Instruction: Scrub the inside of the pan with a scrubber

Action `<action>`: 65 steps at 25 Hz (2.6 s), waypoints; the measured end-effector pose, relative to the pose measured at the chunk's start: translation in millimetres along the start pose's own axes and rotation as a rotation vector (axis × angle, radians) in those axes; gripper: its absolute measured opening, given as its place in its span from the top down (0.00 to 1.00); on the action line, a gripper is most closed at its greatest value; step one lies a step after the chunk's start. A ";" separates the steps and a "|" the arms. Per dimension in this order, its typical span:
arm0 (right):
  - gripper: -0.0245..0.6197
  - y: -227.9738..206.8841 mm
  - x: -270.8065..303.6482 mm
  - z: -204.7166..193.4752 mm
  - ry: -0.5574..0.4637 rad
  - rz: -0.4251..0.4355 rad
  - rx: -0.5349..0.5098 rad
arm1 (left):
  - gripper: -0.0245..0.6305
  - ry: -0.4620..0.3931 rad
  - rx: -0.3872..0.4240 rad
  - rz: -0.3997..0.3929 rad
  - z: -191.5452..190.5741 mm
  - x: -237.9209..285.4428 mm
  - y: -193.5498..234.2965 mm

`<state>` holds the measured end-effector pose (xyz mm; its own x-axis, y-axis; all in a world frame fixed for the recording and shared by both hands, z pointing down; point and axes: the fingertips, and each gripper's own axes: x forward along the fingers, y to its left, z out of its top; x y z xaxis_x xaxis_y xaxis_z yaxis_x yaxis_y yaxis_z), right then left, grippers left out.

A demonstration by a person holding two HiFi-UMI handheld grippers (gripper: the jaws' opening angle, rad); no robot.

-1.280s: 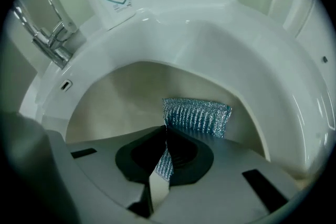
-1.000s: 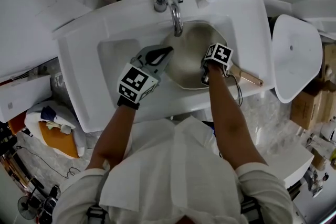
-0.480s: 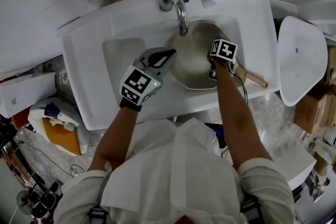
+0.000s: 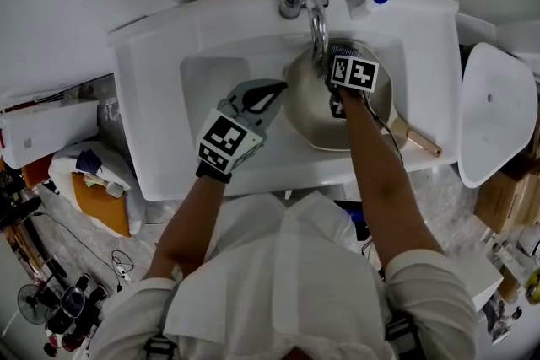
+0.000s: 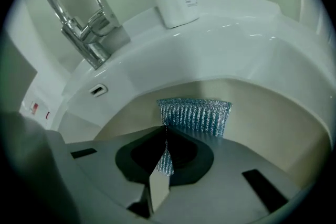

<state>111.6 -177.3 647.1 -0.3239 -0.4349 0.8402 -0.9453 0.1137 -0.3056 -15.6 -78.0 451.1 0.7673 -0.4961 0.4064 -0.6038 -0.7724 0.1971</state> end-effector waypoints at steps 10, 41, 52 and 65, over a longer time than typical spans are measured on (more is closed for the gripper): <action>0.94 93.7 -13.4 -21.5 0.032 0.352 -0.031 | 0.93 -0.010 -0.007 0.024 -1.9 -14.7 5.3; 0.94 126.8 -19.0 8.6 0.022 0.274 -0.469 | 0.93 -0.032 -0.009 0.056 -0.6 -33.4 16.4; 0.94 134.0 -20.8 -0.9 0.048 0.304 -0.566 | 0.93 -0.030 -0.018 0.062 -2.7 -33.4 19.4; 0.94 174.5 -67.6 -113.8 0.461 0.618 -0.699 | 0.93 -0.052 -0.008 0.064 1.4 -38.6 16.0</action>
<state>-35.7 -26.4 588.0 -0.6034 0.2423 0.7598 -0.3727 0.7566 -0.5373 -54.6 -71.8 437.3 0.7369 -0.5646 0.3719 -0.6538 -0.7351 0.1795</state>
